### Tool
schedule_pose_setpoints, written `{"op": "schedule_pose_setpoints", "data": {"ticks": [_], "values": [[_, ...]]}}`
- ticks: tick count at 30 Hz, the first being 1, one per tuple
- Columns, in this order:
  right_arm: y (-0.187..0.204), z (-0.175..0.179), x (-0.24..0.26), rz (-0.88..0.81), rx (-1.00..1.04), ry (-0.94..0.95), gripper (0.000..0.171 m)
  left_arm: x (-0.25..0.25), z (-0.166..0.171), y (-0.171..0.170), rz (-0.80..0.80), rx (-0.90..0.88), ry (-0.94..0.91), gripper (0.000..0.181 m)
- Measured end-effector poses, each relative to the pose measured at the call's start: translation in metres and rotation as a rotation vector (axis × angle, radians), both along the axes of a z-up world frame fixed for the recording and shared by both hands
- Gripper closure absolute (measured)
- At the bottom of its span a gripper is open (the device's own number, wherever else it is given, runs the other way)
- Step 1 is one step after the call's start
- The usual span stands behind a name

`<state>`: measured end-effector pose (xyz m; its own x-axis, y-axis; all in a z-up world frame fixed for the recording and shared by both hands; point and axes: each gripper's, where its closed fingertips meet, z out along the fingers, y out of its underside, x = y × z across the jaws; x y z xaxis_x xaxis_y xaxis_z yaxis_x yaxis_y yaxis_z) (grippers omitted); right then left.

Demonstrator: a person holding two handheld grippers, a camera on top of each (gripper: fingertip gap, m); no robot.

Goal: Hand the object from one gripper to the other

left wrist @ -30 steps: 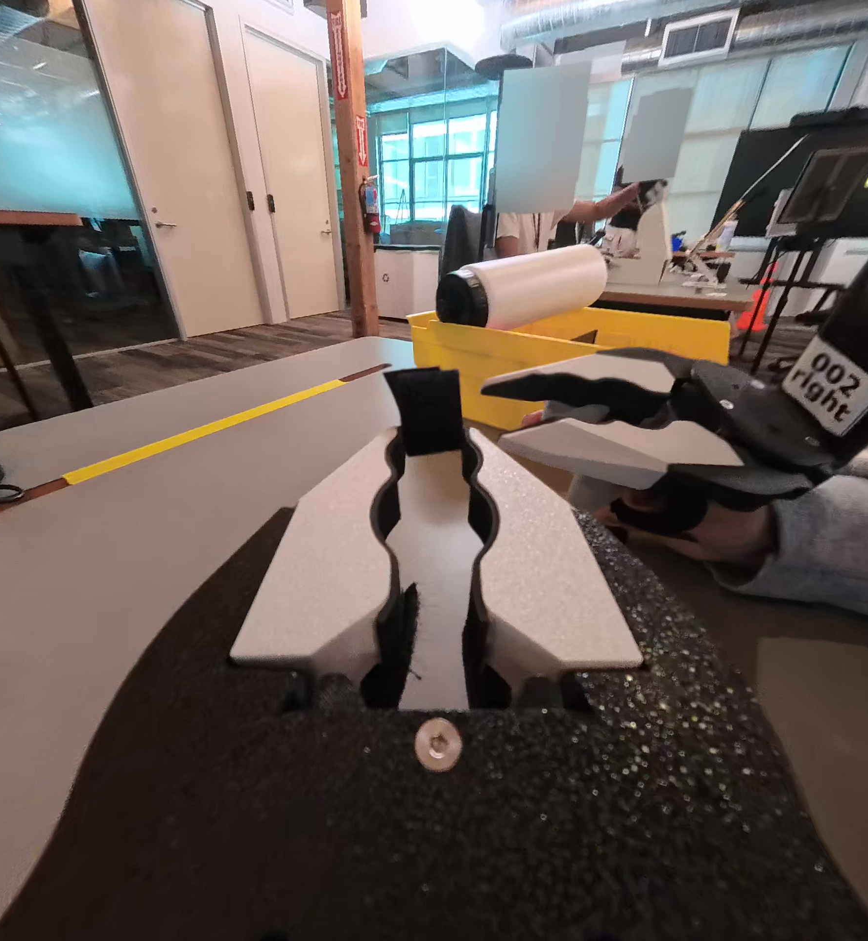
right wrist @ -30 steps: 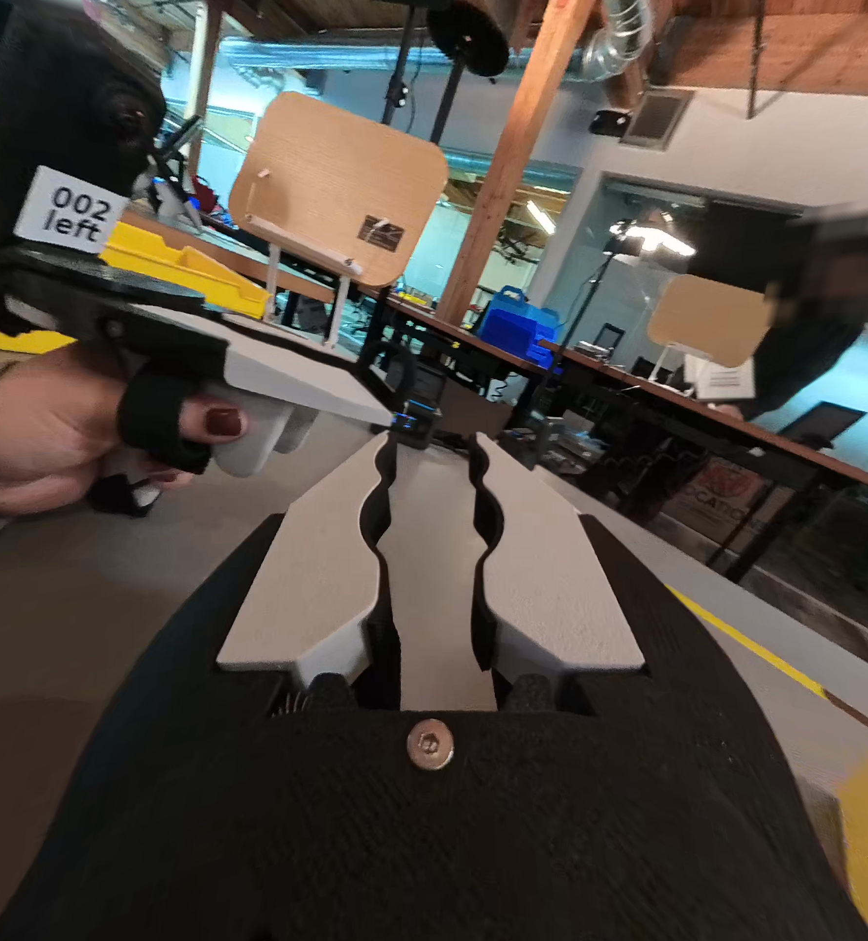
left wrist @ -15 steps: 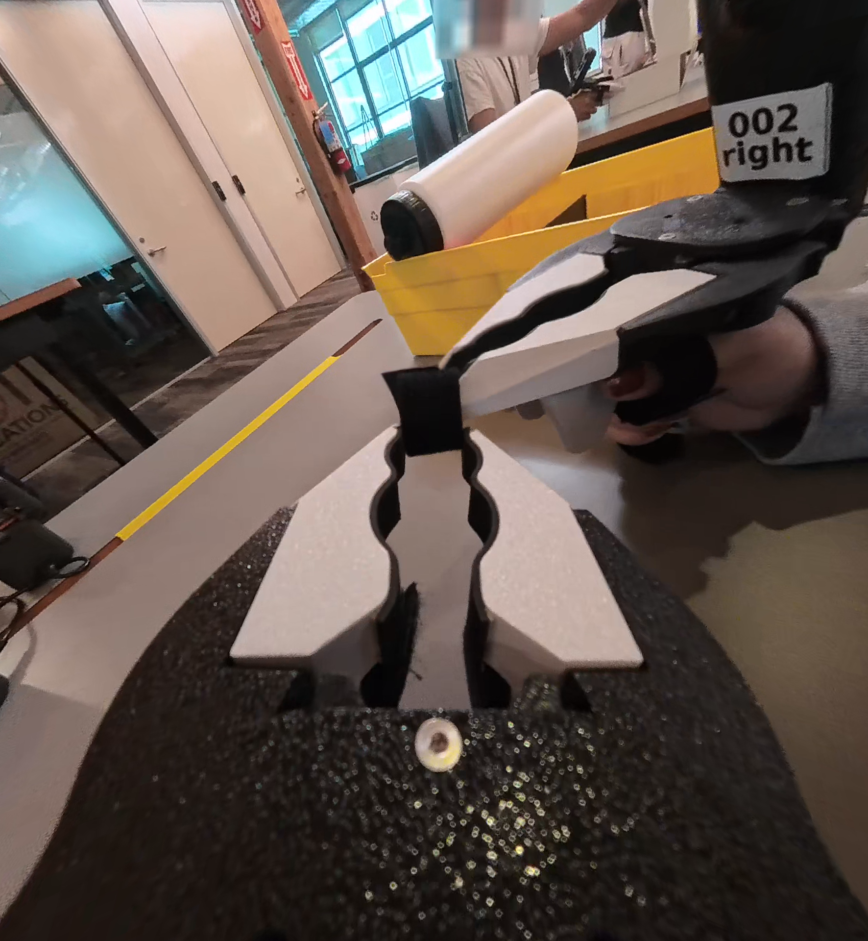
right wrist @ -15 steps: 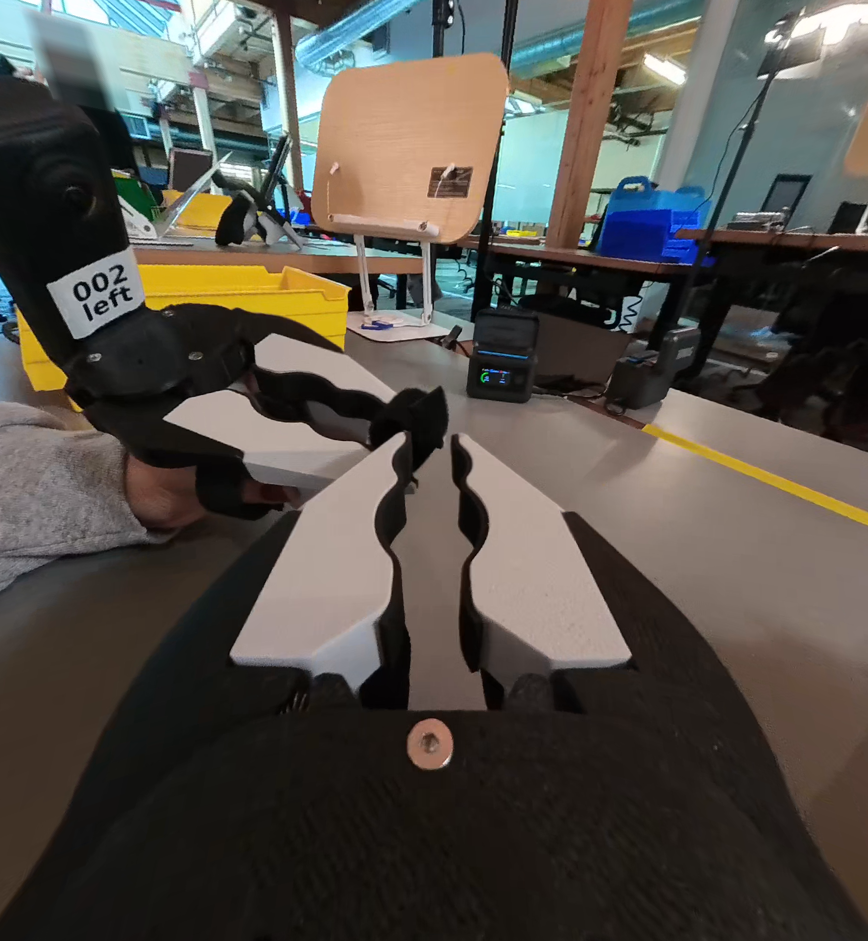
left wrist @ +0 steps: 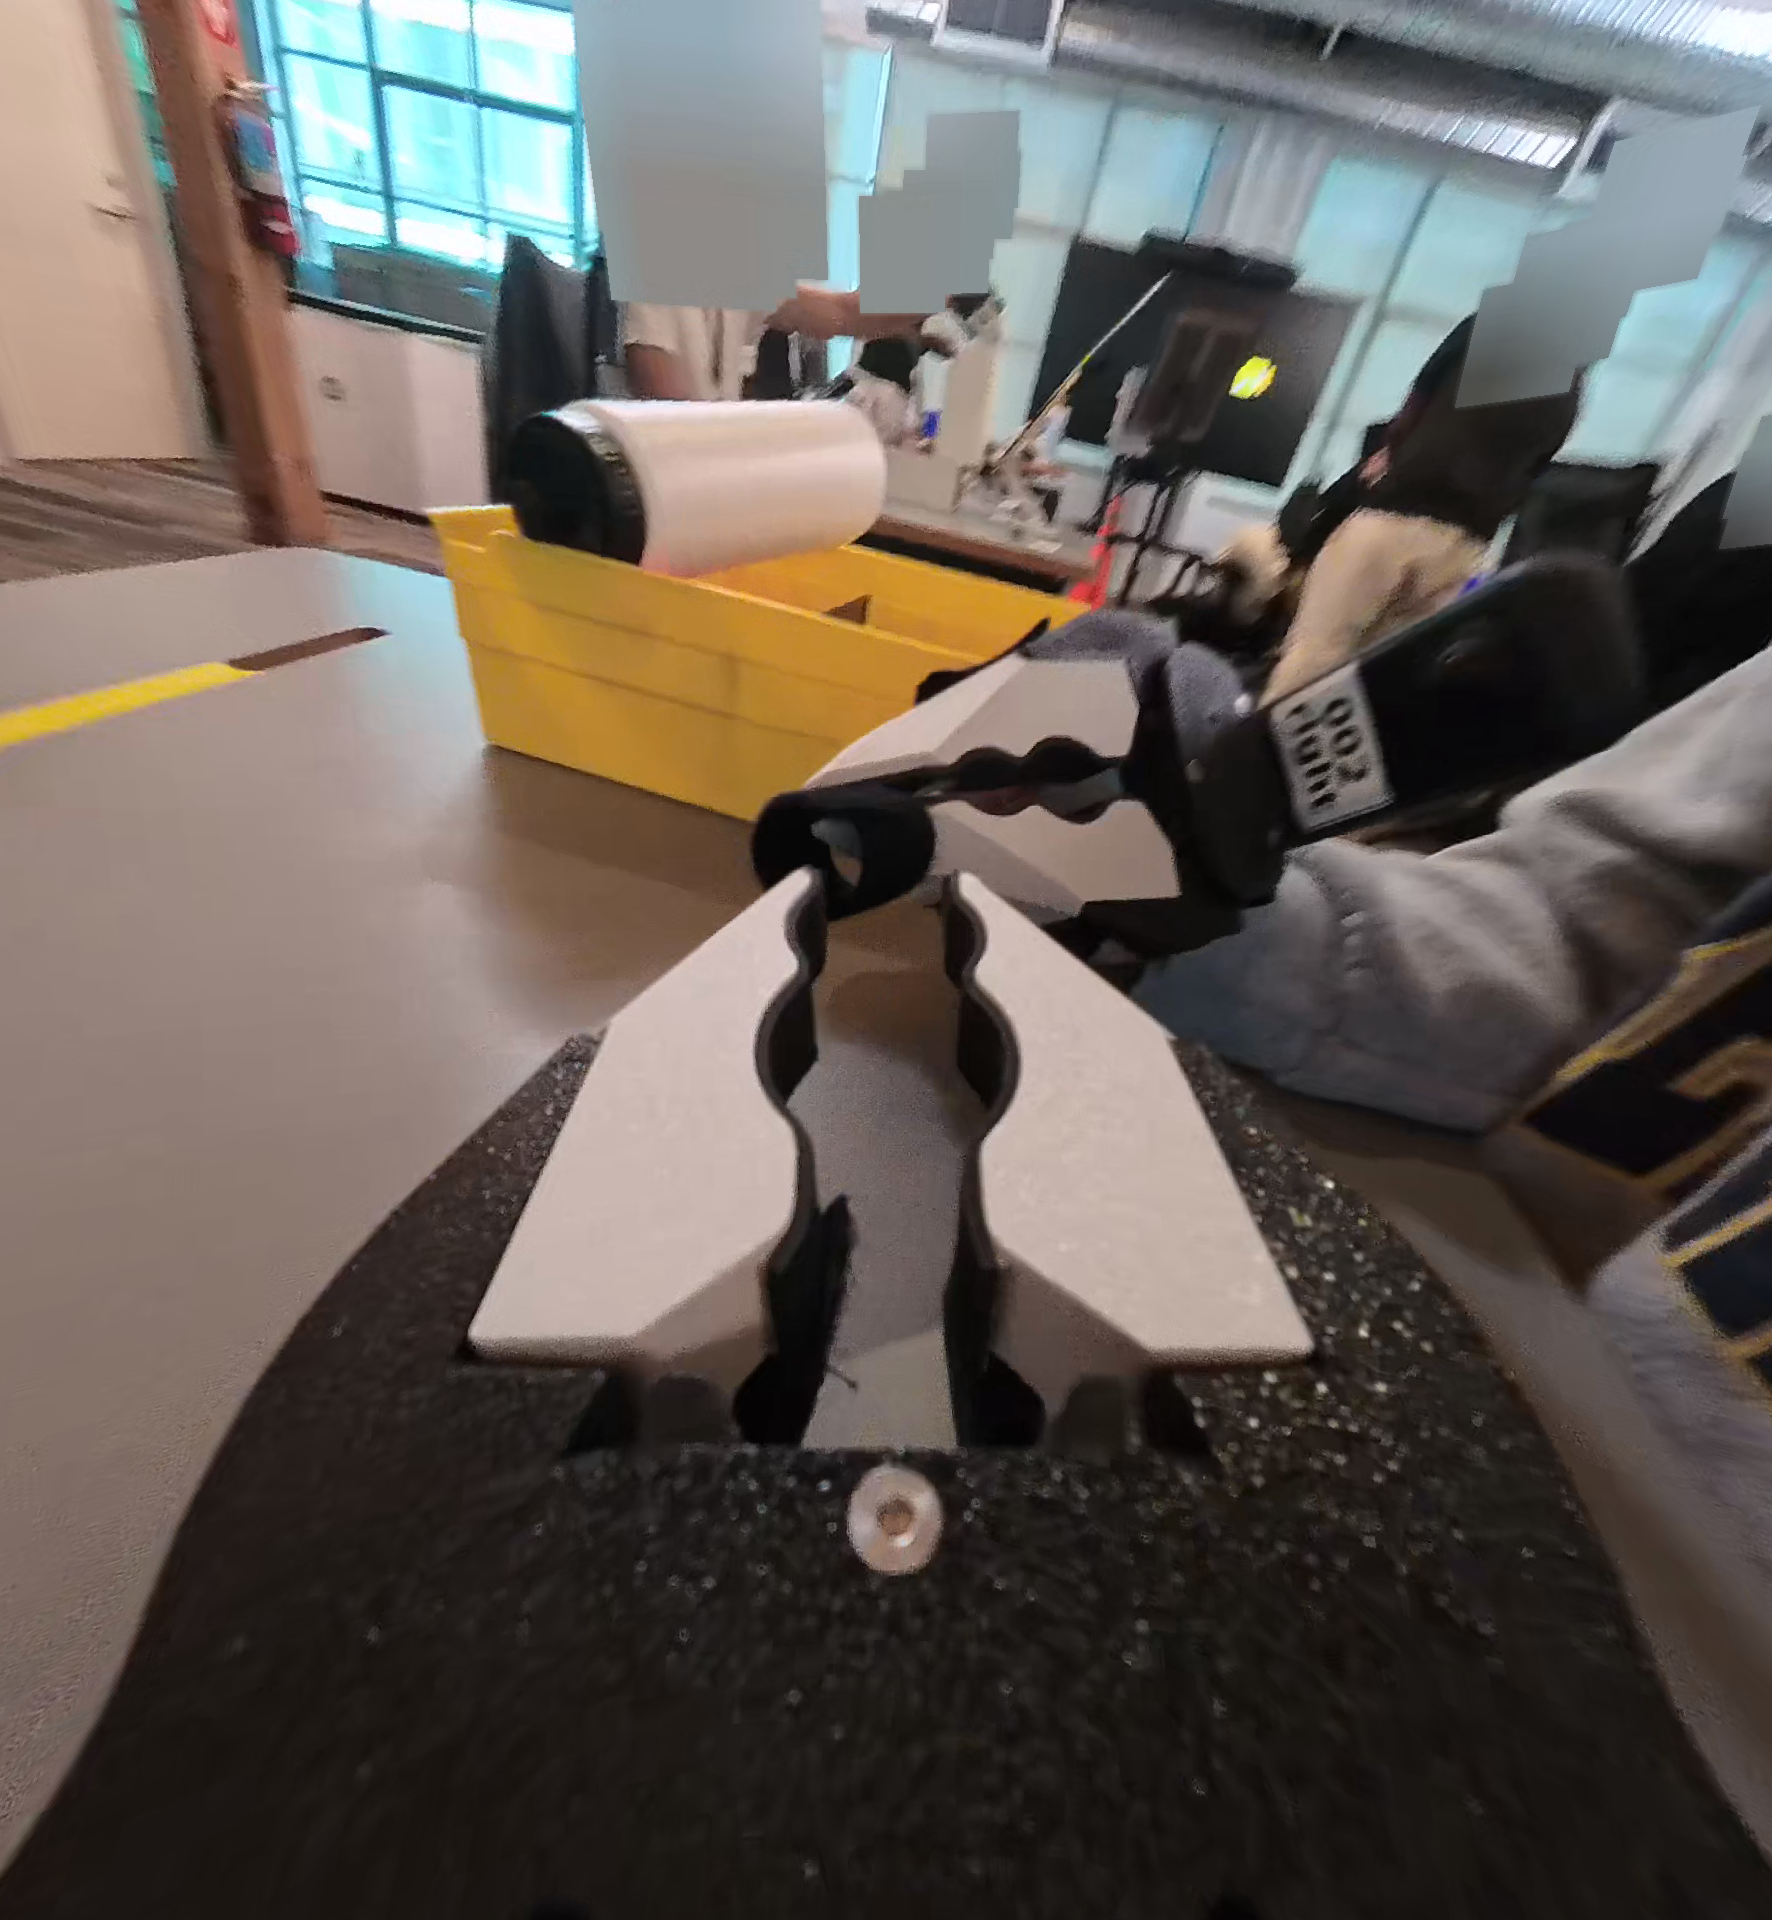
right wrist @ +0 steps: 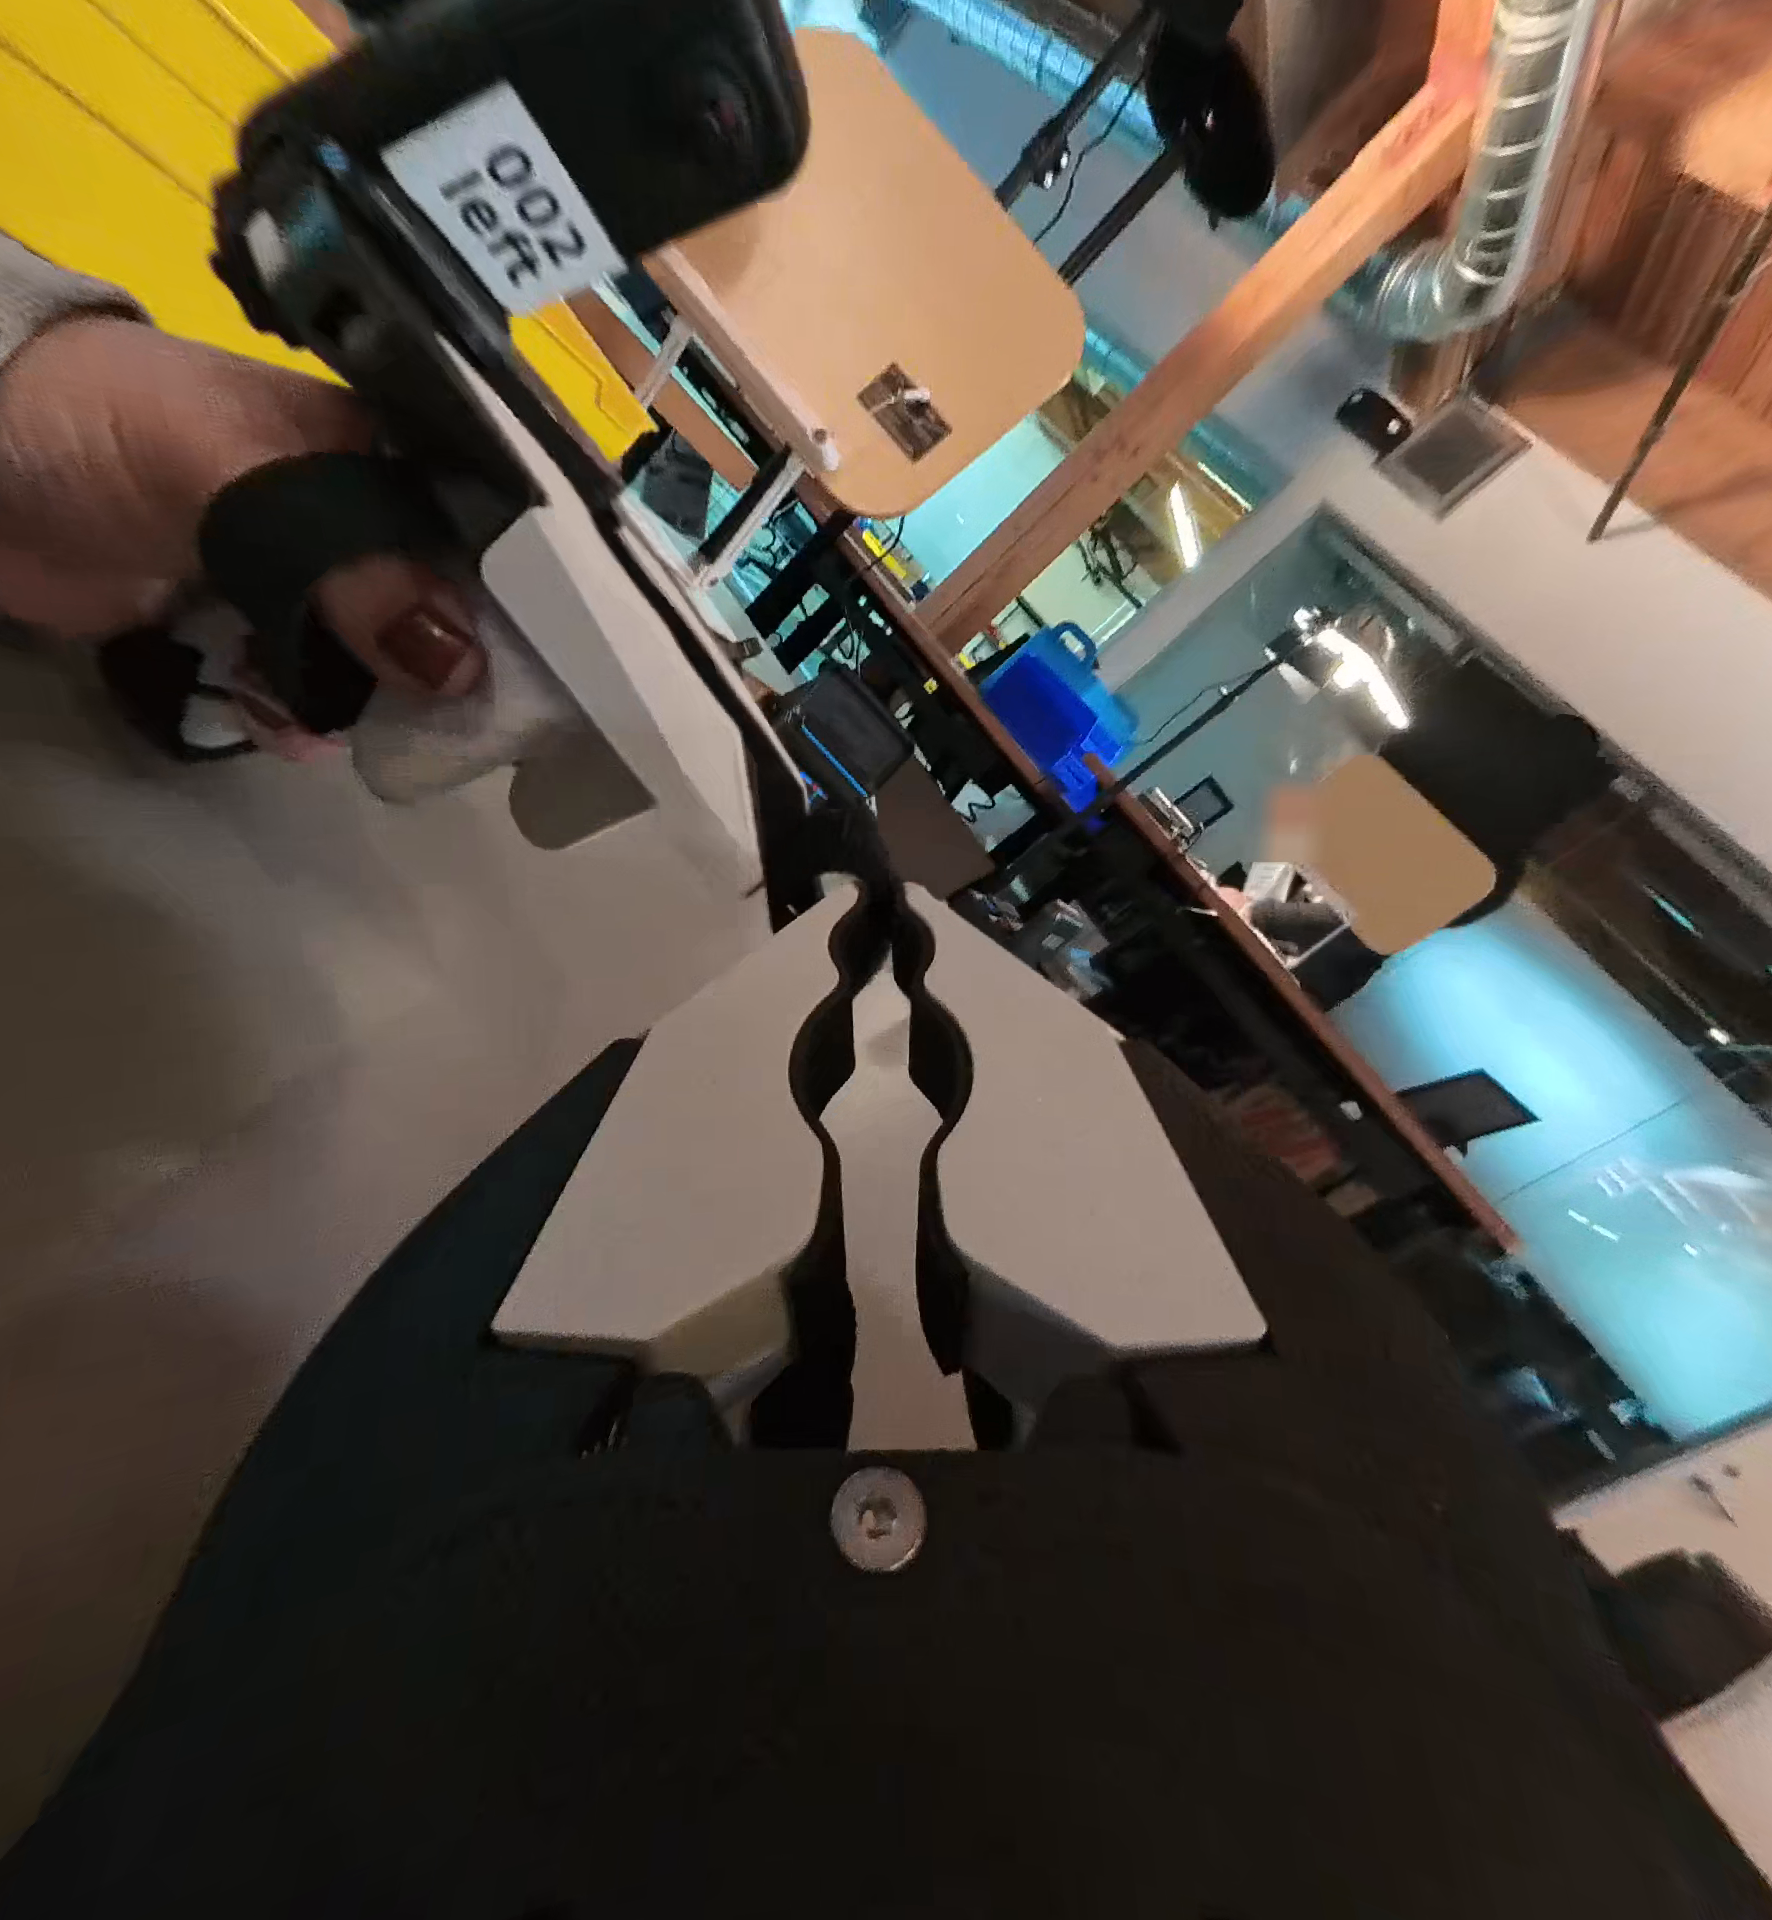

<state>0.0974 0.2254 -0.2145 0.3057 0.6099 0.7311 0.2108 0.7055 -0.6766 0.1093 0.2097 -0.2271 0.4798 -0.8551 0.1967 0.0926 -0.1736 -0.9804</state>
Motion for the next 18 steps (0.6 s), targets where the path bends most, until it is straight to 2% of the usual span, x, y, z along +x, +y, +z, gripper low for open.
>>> {"op": "schedule_pose_setpoints", "data": {"ticks": [4,10,12,15,18], "values": [[-0.008,0.001,0.001,0.087,-0.051,0.015,0.170,-0.004,0.014,-0.011,-0.101,0.001,-0.131,0.176],[-0.019,0.000,0.001,0.259,-0.305,0.044,0.170,0.002,0.010,-0.022,-0.183,0.005,-0.091,0.181],[-0.019,-0.002,0.001,0.279,-0.373,0.048,0.170,0.001,0.010,-0.022,-0.161,0.036,-0.070,0.181],[-0.011,-0.005,0.000,0.300,-0.603,0.076,0.163,-0.001,0.013,-0.019,-0.095,0.133,-0.023,0.181],[-0.007,-0.005,0.004,0.380,-0.917,0.106,0.152,-0.005,0.017,-0.018,-0.028,0.252,0.043,0.181]]}}
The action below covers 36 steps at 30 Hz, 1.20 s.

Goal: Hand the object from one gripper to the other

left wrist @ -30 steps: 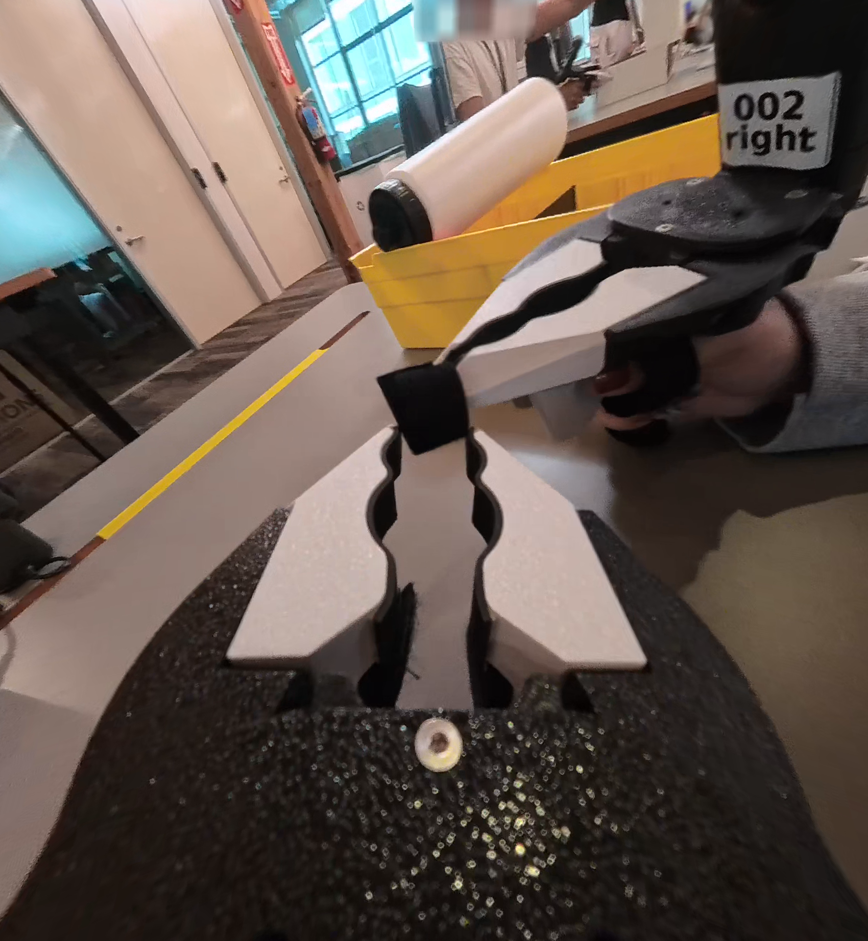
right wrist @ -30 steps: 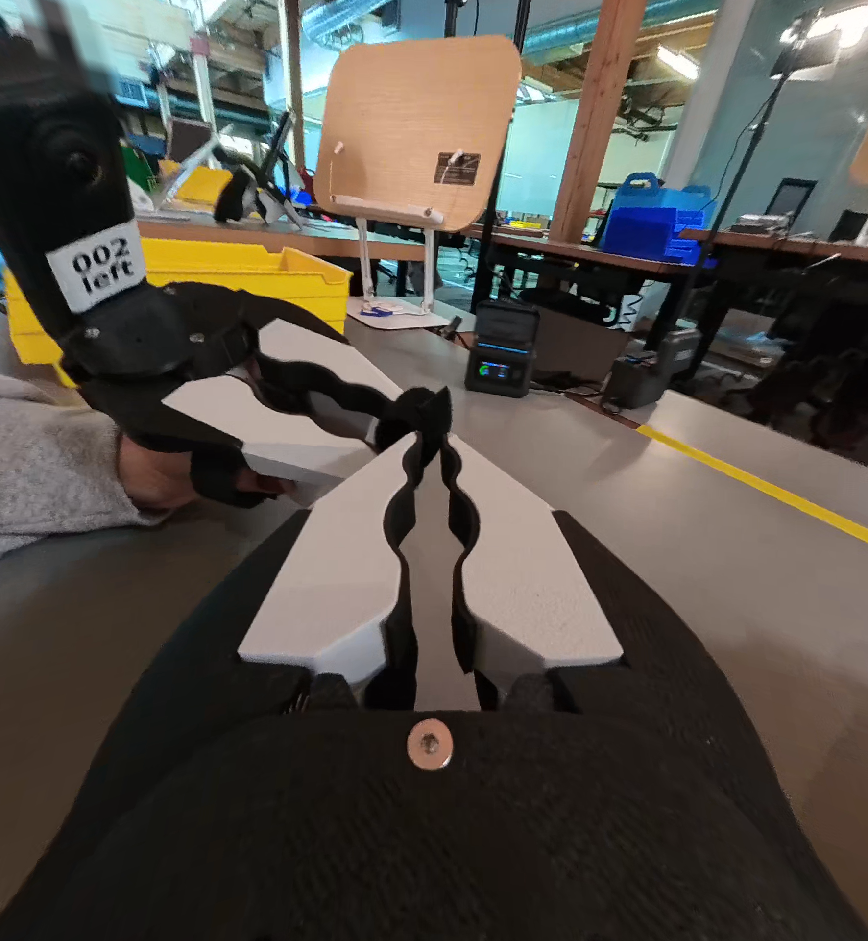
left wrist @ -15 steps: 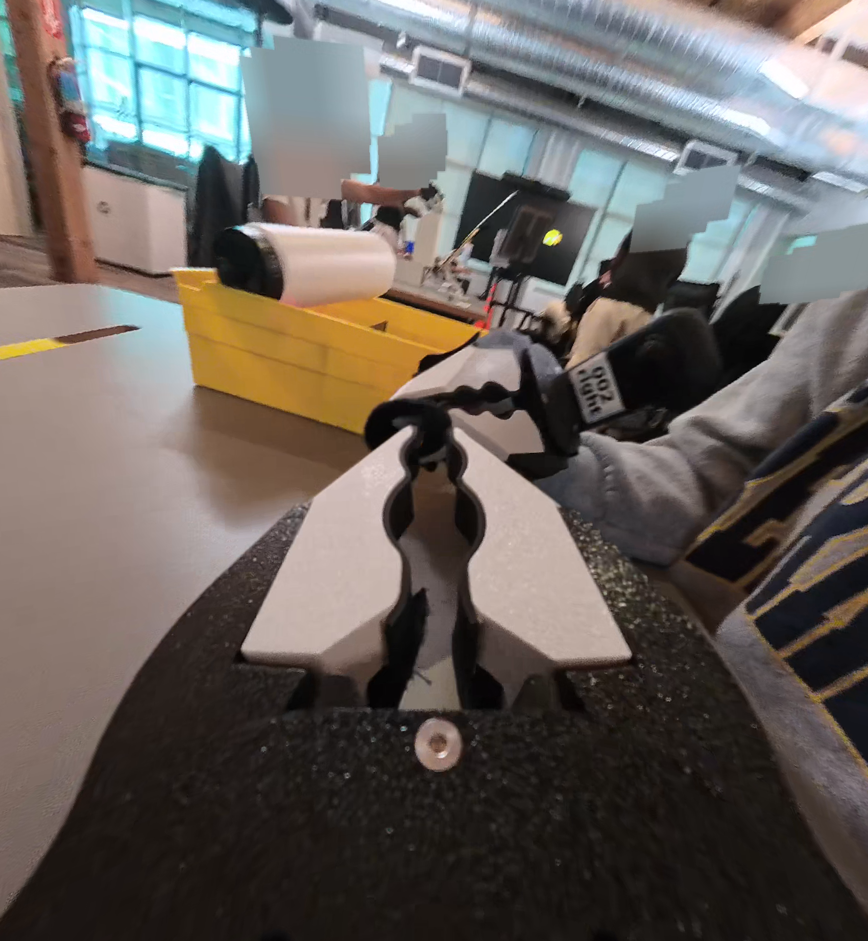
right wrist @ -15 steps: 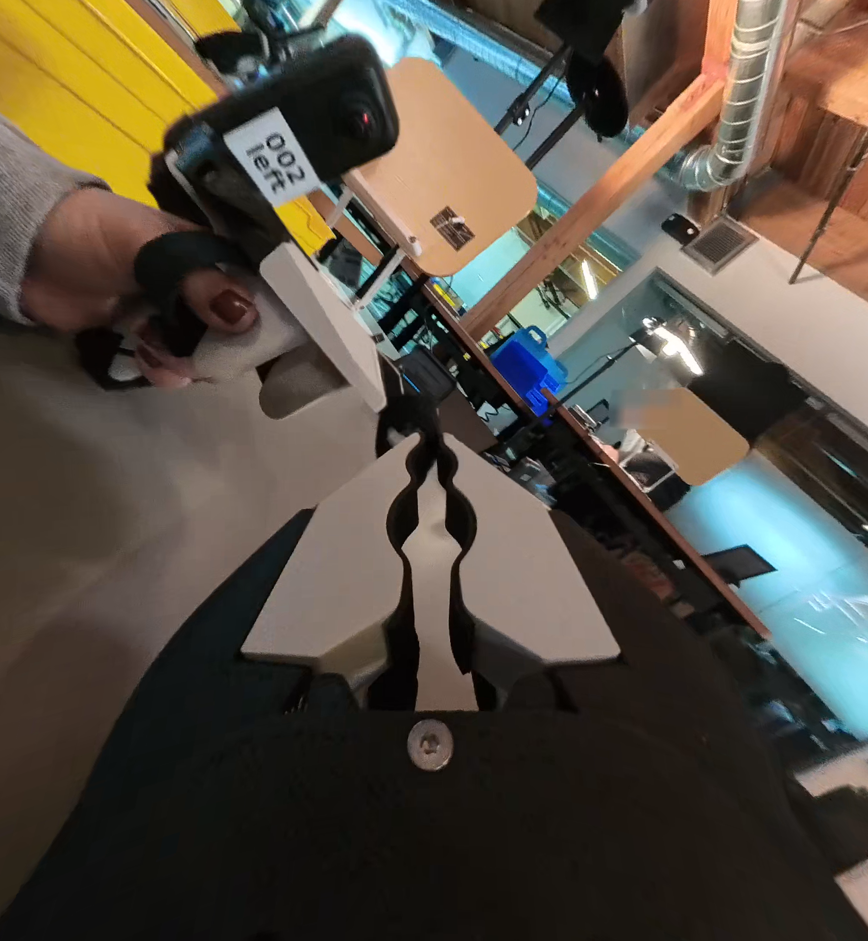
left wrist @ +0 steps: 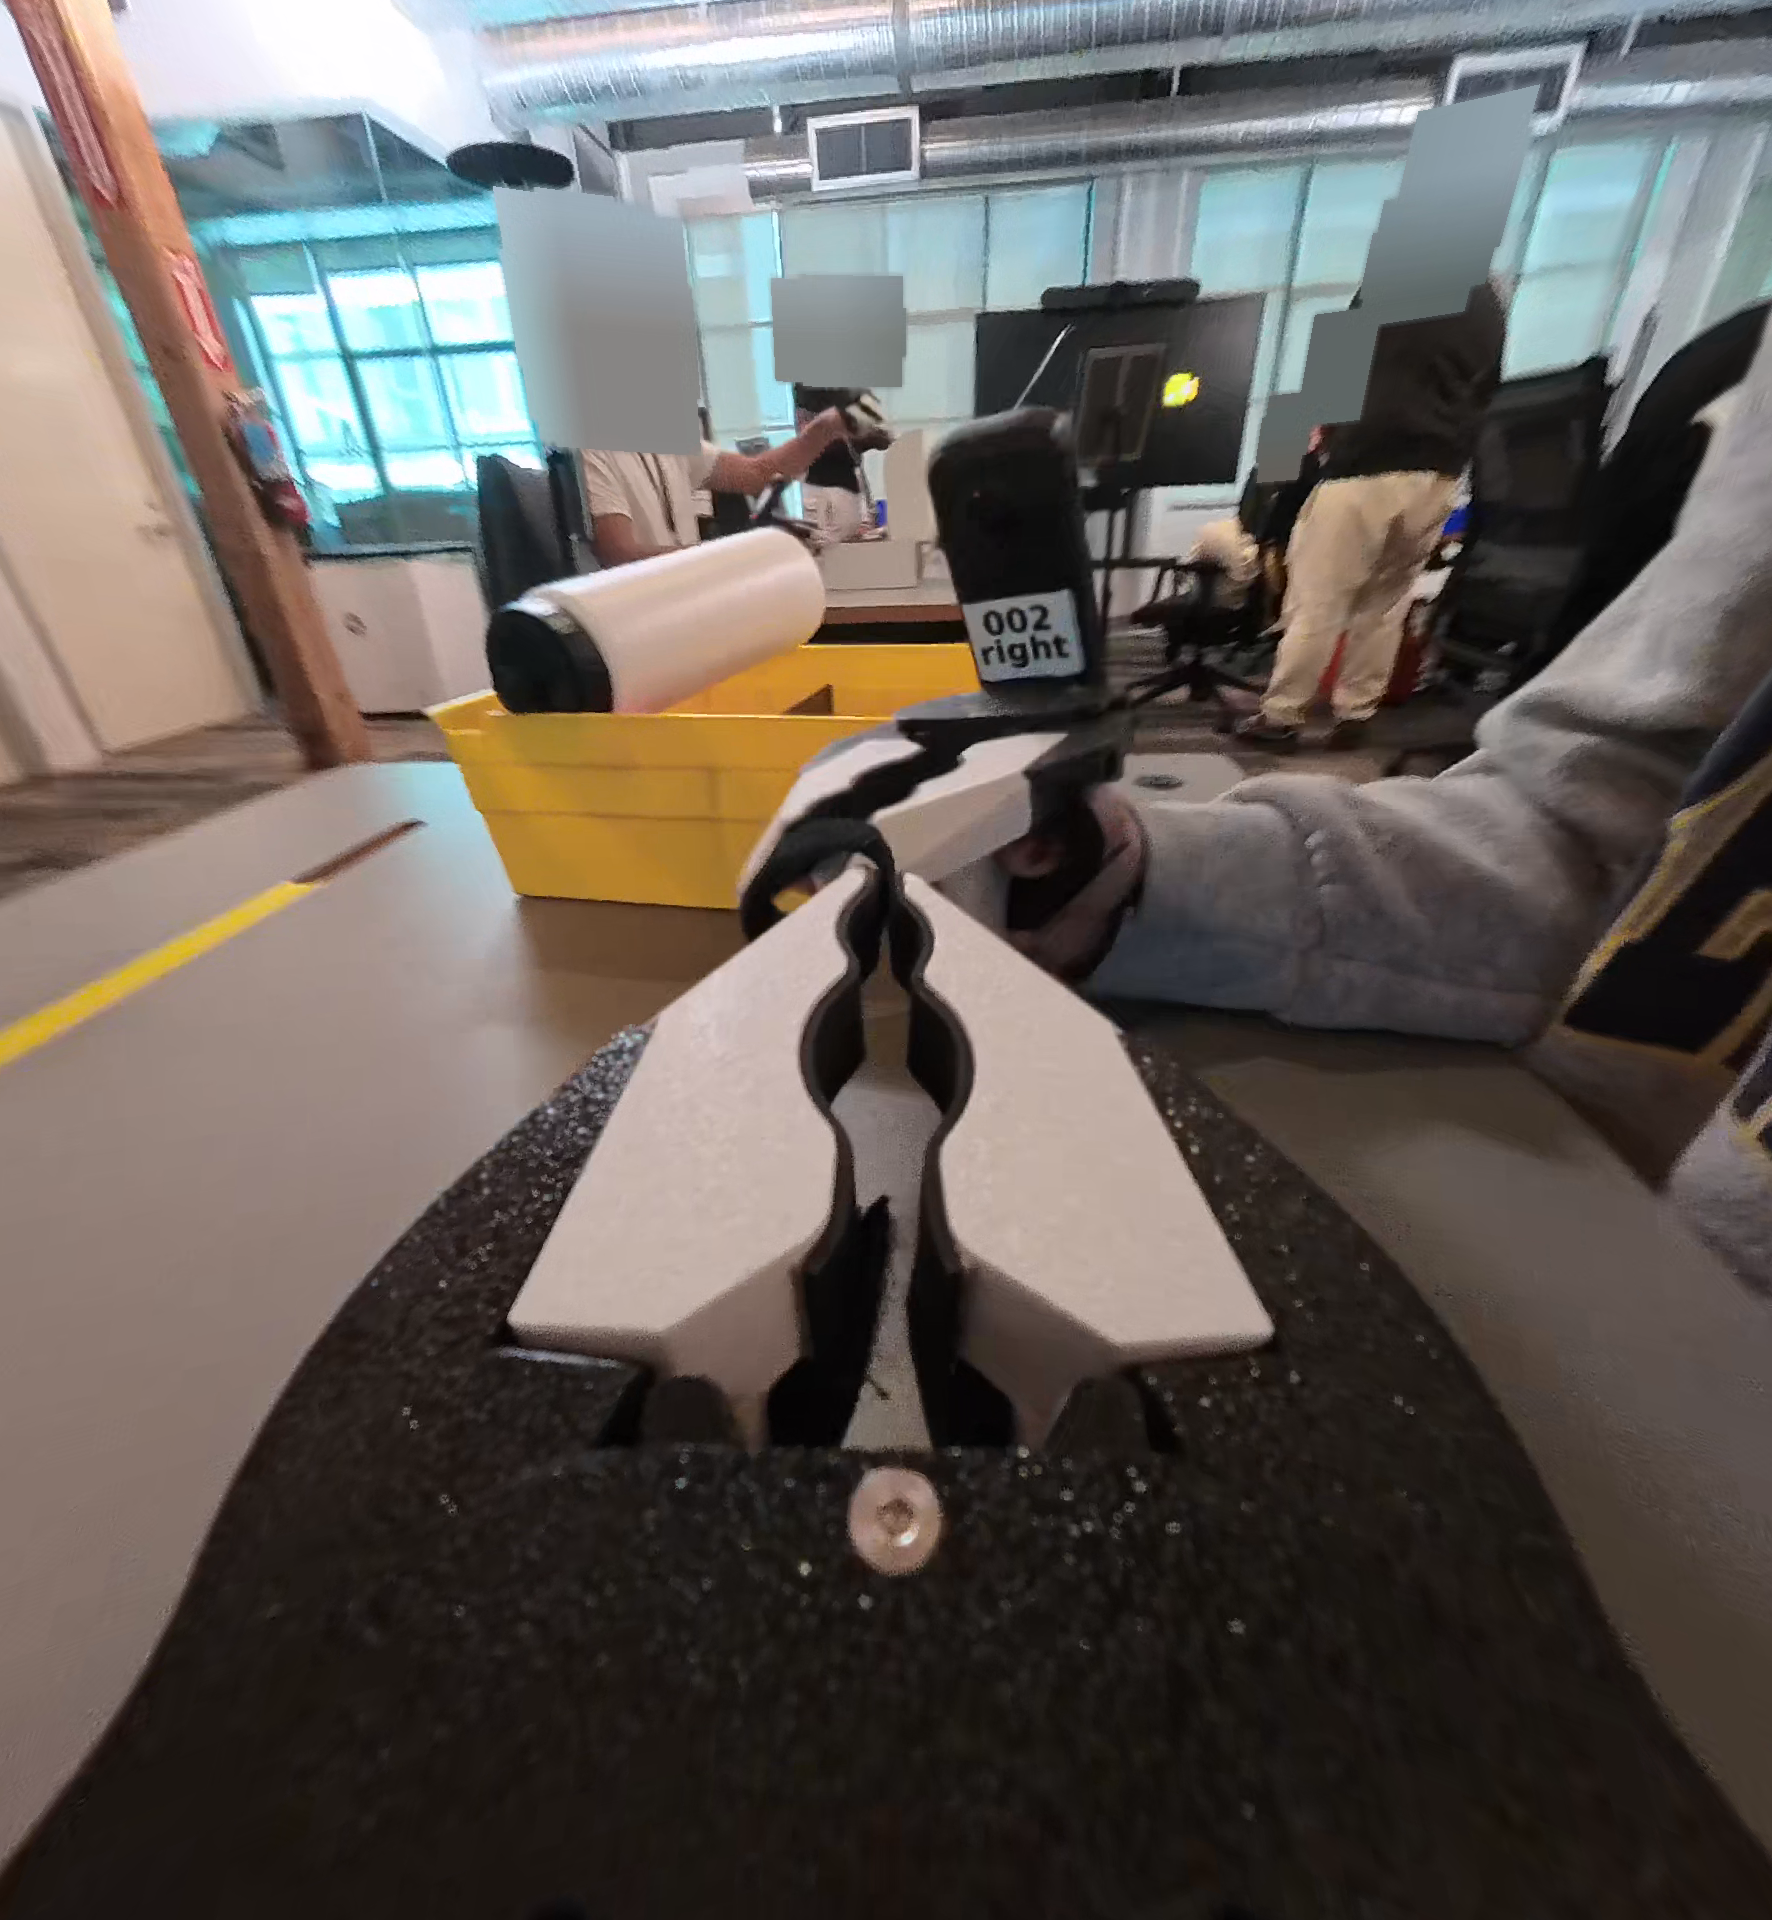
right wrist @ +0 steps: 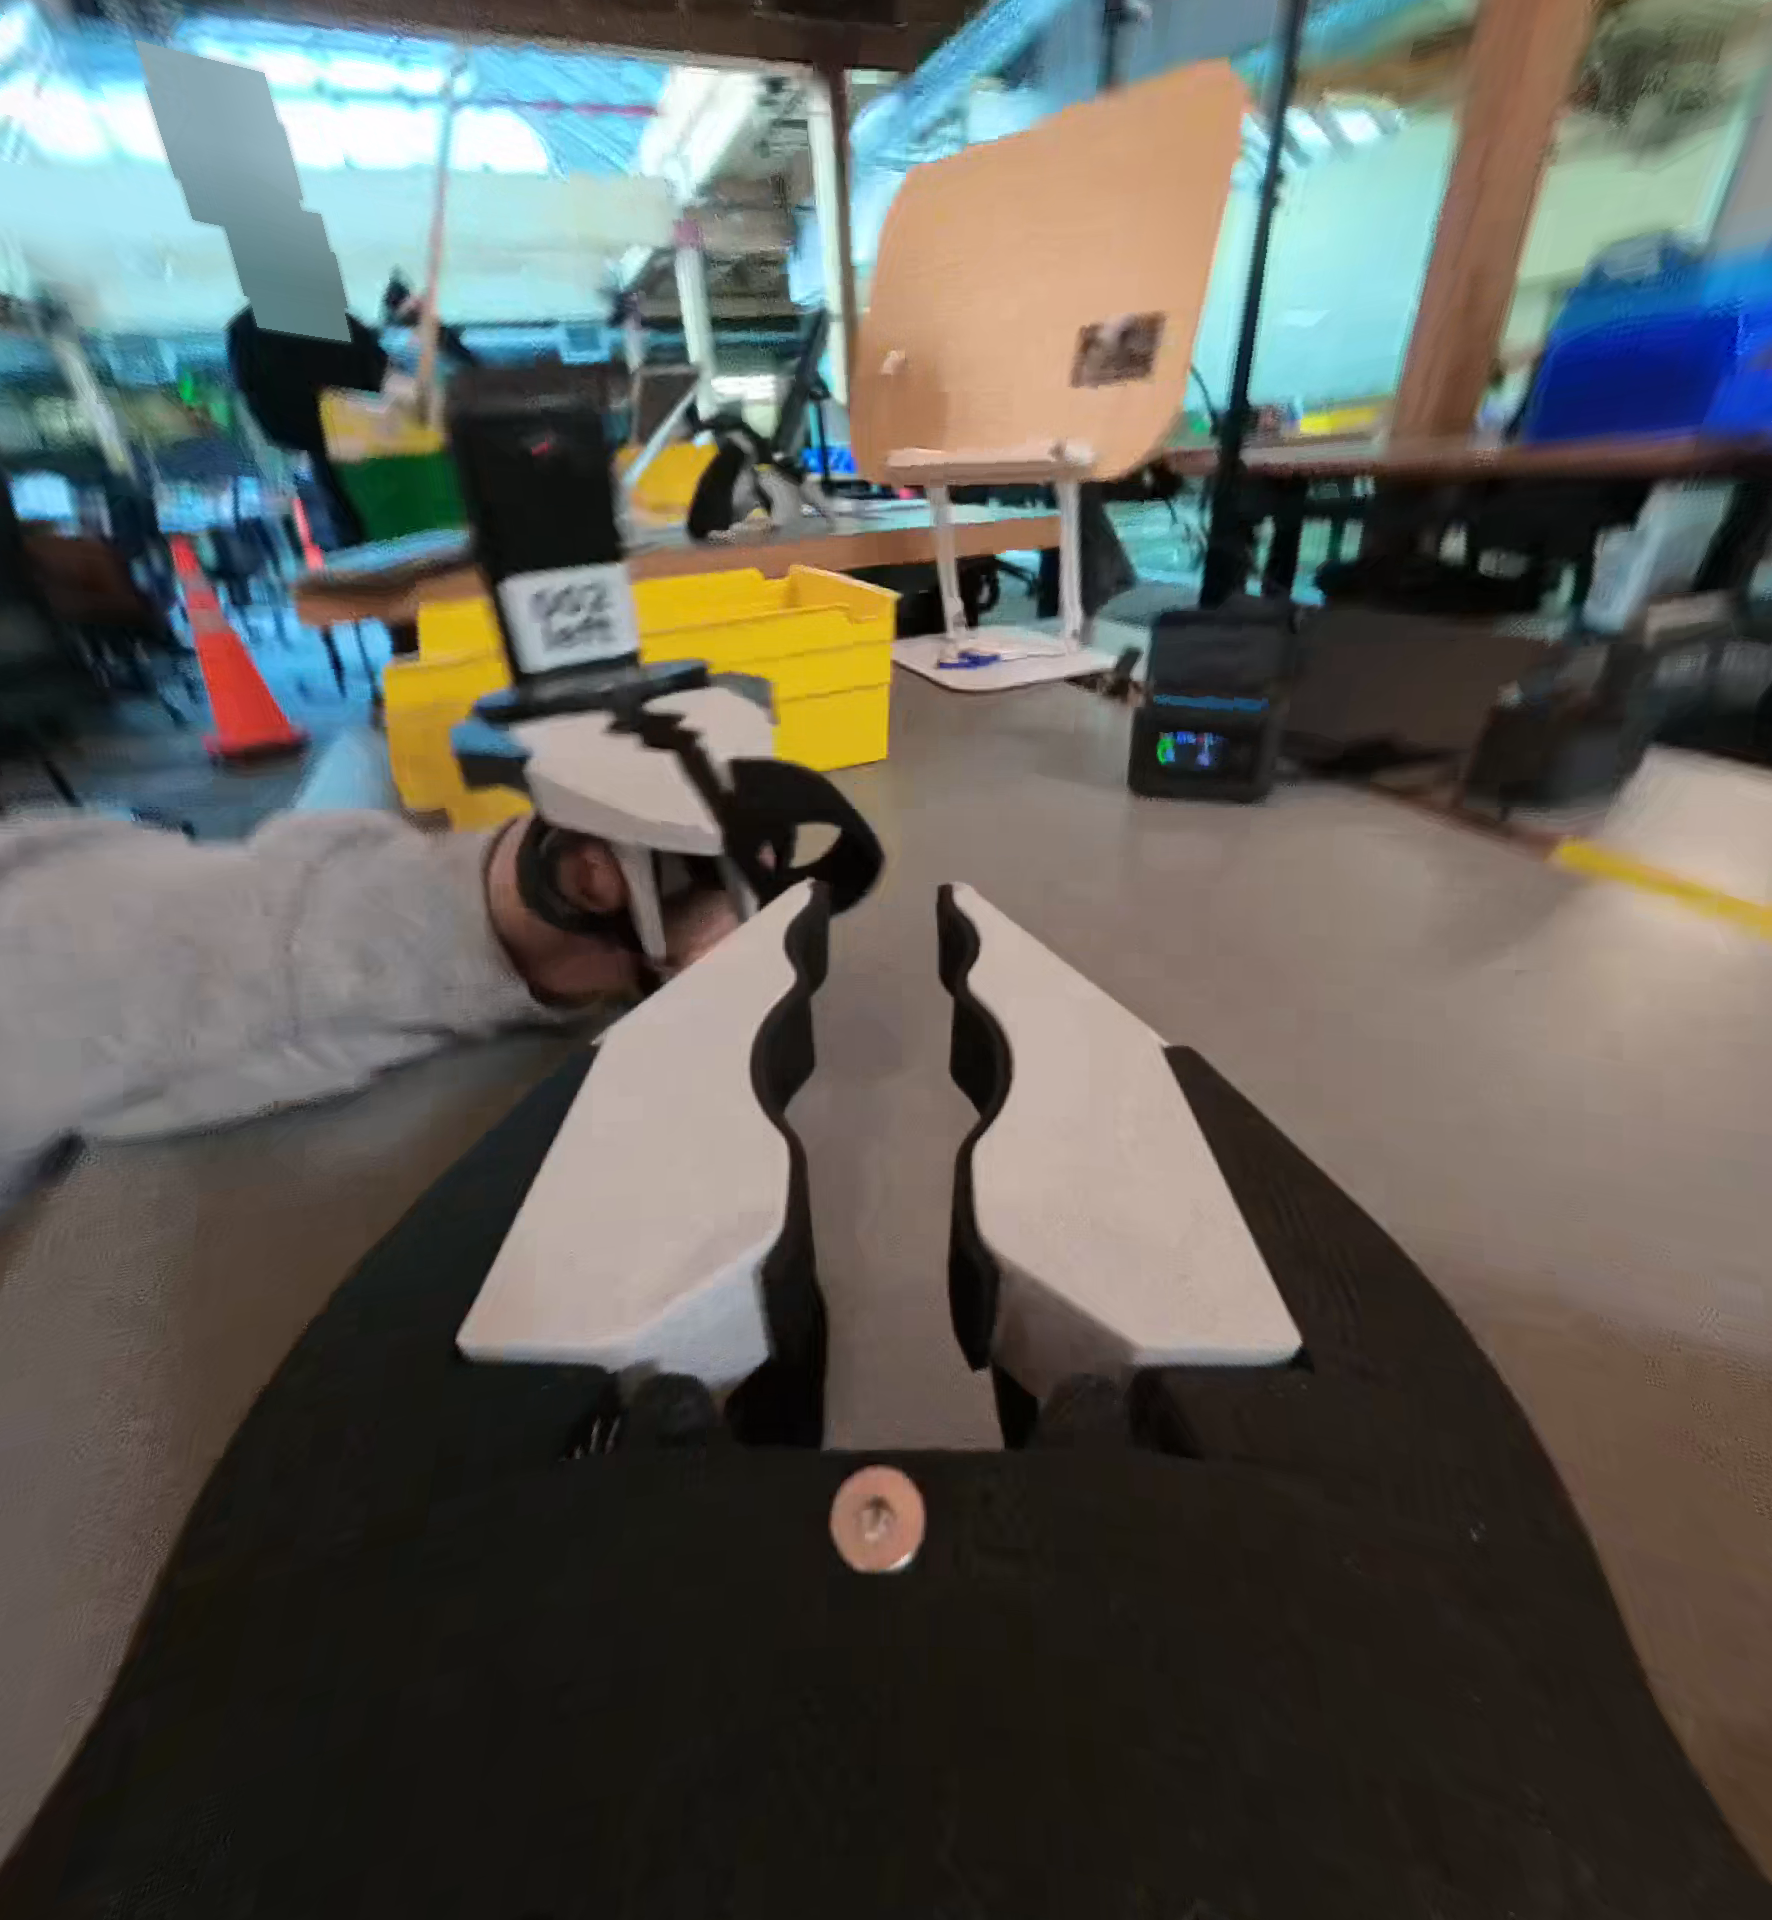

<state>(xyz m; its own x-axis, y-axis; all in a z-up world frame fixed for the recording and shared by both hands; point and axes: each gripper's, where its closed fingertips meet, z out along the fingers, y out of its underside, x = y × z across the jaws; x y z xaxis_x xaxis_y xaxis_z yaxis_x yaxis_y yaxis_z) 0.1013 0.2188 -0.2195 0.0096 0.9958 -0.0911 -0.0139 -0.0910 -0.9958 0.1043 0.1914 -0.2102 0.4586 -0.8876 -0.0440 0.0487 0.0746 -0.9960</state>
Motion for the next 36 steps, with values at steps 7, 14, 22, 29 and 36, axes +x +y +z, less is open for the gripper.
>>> {"op": "schedule_pose_setpoints", "data": {"ticks": [7,14,22,29,36], "values": [[-0.020,0.000,-0.002,0.162,-0.167,-0.013,0.159,-0.007,-0.004,-0.008,0.029,0.160,0.152,0.181],[-0.049,0.011,-0.012,0.362,-0.400,0.049,0.150,-0.012,-0.012,-0.021,-0.010,0.214,0.253,0.181],[-0.049,-0.003,-0.020,0.293,-0.259,-0.019,0.171,-0.018,-0.024,-0.022,-0.106,-0.105,0.164,0.169],[-0.070,-0.005,-0.021,0.203,0.387,0.003,0.171,-0.022,-0.011,-0.021,-0.347,-0.563,-0.233,0.121],[-0.078,-0.005,-0.019,0.220,0.496,0.008,0.171,-0.016,-0.001,-0.040,-0.585,-0.703,-0.356,0.154]]}}
